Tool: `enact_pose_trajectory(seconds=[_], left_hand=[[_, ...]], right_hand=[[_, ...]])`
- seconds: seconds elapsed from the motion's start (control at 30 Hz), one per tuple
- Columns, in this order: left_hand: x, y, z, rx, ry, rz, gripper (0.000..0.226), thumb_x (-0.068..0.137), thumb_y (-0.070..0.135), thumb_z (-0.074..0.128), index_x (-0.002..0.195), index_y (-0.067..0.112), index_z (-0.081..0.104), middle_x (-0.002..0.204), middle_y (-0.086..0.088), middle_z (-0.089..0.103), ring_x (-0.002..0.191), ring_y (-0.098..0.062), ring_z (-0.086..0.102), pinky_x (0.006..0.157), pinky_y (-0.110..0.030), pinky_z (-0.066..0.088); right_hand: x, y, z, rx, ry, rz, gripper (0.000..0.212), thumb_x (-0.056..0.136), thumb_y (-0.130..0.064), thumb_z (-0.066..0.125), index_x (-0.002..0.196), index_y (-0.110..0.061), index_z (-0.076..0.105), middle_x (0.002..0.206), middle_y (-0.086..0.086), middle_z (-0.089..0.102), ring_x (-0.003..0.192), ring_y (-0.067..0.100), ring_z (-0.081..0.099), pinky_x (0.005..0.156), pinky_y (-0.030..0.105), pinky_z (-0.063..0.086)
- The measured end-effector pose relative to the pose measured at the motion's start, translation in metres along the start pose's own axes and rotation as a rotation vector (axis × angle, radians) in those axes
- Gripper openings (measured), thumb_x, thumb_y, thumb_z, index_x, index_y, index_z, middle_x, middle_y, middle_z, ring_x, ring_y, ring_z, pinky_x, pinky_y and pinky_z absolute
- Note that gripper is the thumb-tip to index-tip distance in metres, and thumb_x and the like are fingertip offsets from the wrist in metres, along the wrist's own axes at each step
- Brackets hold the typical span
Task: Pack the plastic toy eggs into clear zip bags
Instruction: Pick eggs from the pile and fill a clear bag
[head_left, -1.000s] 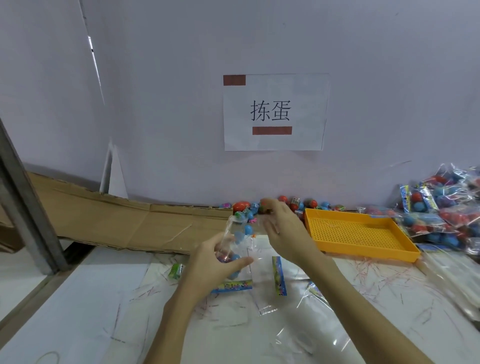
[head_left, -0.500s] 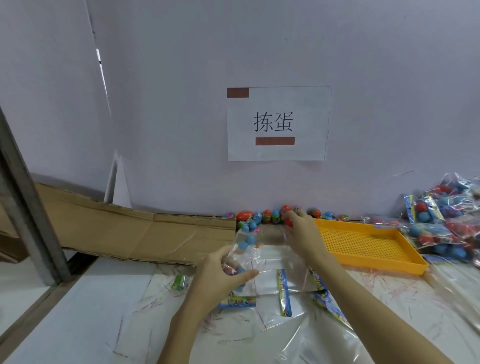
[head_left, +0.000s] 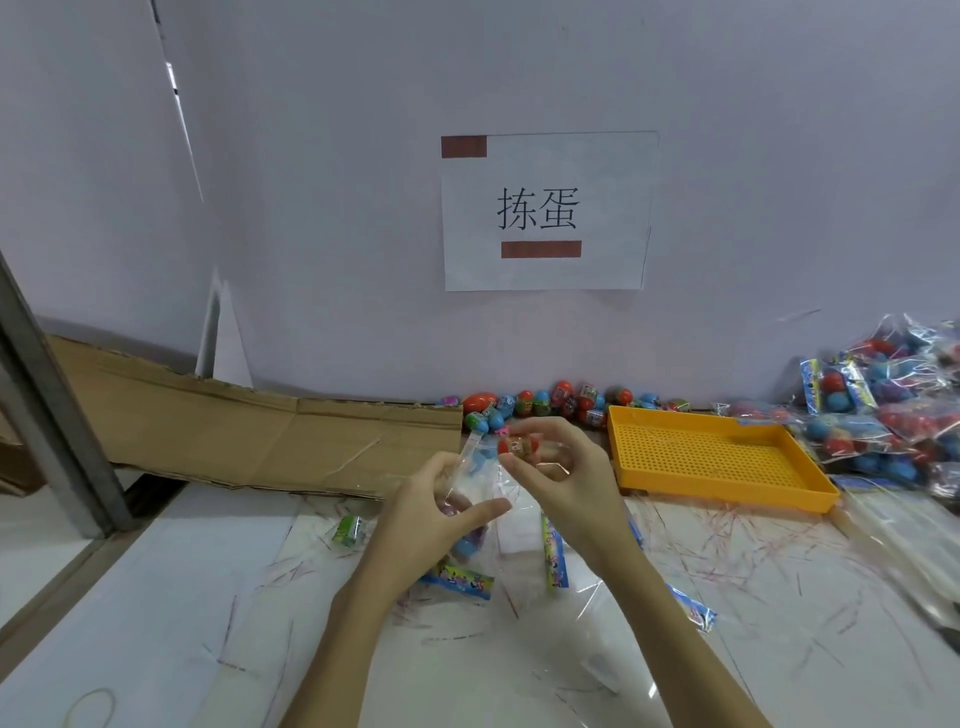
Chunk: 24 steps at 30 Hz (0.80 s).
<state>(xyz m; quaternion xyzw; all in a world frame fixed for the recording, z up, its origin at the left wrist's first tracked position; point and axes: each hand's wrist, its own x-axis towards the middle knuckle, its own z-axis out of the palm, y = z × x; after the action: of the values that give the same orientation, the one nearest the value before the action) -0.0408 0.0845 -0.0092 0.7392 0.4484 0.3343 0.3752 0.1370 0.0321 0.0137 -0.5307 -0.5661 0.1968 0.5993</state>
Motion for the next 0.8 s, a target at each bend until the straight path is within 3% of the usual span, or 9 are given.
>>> enact_pose_trajectory(seconds=[0.07, 0.13, 0.27, 0.4, 0.47, 0.53, 0.6, 0.7, 0.8], left_hand=[[0.000, 0.001, 0.000, 0.052, -0.010, 0.021, 0.088, 0.057, 0.081, 0.072, 0.131, 0.038, 0.053, 0.083, 0.016, 0.077, 0.079, -0.006, 0.073, 0.081, -0.037, 0.064], [0.000, 0.003, 0.001, 0.059, -0.025, 0.062, 0.083, 0.057, 0.082, 0.073, 0.128, 0.044, 0.051, 0.085, 0.024, 0.074, 0.078, 0.001, 0.071, 0.078, -0.029, 0.062], [-0.001, 0.005, 0.001, 0.021, -0.041, 0.088, 0.084, 0.059, 0.079, 0.075, 0.132, 0.048, 0.048, 0.089, 0.029, 0.072, 0.082, 0.002, 0.069, 0.075, -0.024, 0.060], [-0.002, 0.007, 0.003, 0.030, -0.030, 0.090, 0.080, 0.065, 0.072, 0.074, 0.136, 0.041, 0.054, 0.086, 0.025, 0.073, 0.079, -0.007, 0.071, 0.074, -0.027, 0.062], [-0.003, 0.007, 0.003, 0.044, -0.025, 0.096, 0.070, 0.069, 0.068, 0.073, 0.132, 0.042, 0.057, 0.082, 0.024, 0.073, 0.077, -0.006, 0.070, 0.075, -0.026, 0.061], [-0.004, 0.008, 0.002, 0.036, -0.028, 0.121, 0.054, 0.071, 0.066, 0.073, 0.119, 0.048, 0.058, 0.078, 0.026, 0.070, 0.070, -0.001, 0.067, 0.066, -0.018, 0.056], [-0.004, 0.007, 0.001, 0.030, -0.028, 0.138, 0.037, 0.076, 0.057, 0.077, 0.108, 0.050, 0.059, 0.080, 0.027, 0.068, 0.071, 0.002, 0.067, 0.062, -0.013, 0.053], [-0.005, 0.005, 0.001, 0.044, -0.040, 0.159, 0.034, 0.087, 0.040, 0.080, 0.115, 0.045, 0.062, 0.079, 0.030, 0.066, 0.077, 0.007, 0.066, 0.063, -0.008, 0.049], [-0.005, 0.006, -0.001, 0.044, -0.037, 0.152, 0.040, 0.084, 0.049, 0.076, 0.122, 0.044, 0.064, 0.088, 0.025, 0.070, 0.089, 0.008, 0.066, 0.070, -0.007, 0.052]], right_hand=[[-0.003, -0.001, 0.001, 0.047, -0.019, -0.010, 0.020, 0.094, -0.023, 0.073, 0.113, -0.031, 0.072, 0.113, -0.004, 0.069, 0.096, 0.012, 0.070, 0.080, 0.026, 0.060], [-0.005, -0.001, 0.002, 0.023, -0.002, -0.065, 0.023, 0.098, -0.015, 0.067, 0.115, -0.030, 0.073, 0.115, -0.004, 0.068, 0.098, 0.011, 0.070, 0.081, 0.024, 0.059], [-0.005, 0.005, -0.001, -0.255, 0.067, -0.250, 0.027, 0.095, -0.010, 0.069, 0.115, -0.028, 0.075, 0.114, -0.011, 0.062, 0.101, 0.000, 0.062, 0.080, 0.014, 0.054], [-0.007, 0.006, 0.003, -0.502, 0.006, -0.410, 0.034, 0.093, -0.011, 0.073, 0.125, -0.022, 0.069, 0.116, -0.009, 0.063, 0.090, -0.005, 0.054, 0.075, 0.003, 0.043], [-0.009, 0.004, 0.005, -0.472, -0.009, -0.382, 0.031, 0.091, -0.015, 0.076, 0.119, -0.025, 0.068, 0.109, -0.018, 0.064, 0.082, -0.002, 0.057, 0.070, 0.003, 0.043], [-0.010, 0.000, 0.005, -0.384, -0.029, -0.316, 0.024, 0.089, -0.021, 0.078, 0.107, -0.032, 0.068, 0.098, -0.033, 0.062, 0.077, 0.001, 0.062, 0.064, 0.006, 0.045], [-0.013, -0.002, 0.006, -0.296, -0.093, -0.237, 0.025, 0.088, -0.025, 0.079, 0.101, -0.042, 0.064, 0.091, -0.037, 0.064, 0.068, 0.004, 0.065, 0.056, 0.010, 0.047], [-0.017, -0.002, 0.008, -0.249, -0.130, -0.168, 0.025, 0.089, -0.027, 0.077, 0.098, -0.047, 0.066, 0.089, -0.036, 0.067, 0.059, 0.010, 0.064, 0.053, 0.015, 0.050], [-0.018, -0.004, 0.010, -0.192, -0.173, -0.139, 0.018, 0.095, -0.028, 0.070, 0.099, -0.045, 0.073, 0.091, -0.031, 0.071, 0.068, 0.010, 0.065, 0.061, 0.025, 0.056]])
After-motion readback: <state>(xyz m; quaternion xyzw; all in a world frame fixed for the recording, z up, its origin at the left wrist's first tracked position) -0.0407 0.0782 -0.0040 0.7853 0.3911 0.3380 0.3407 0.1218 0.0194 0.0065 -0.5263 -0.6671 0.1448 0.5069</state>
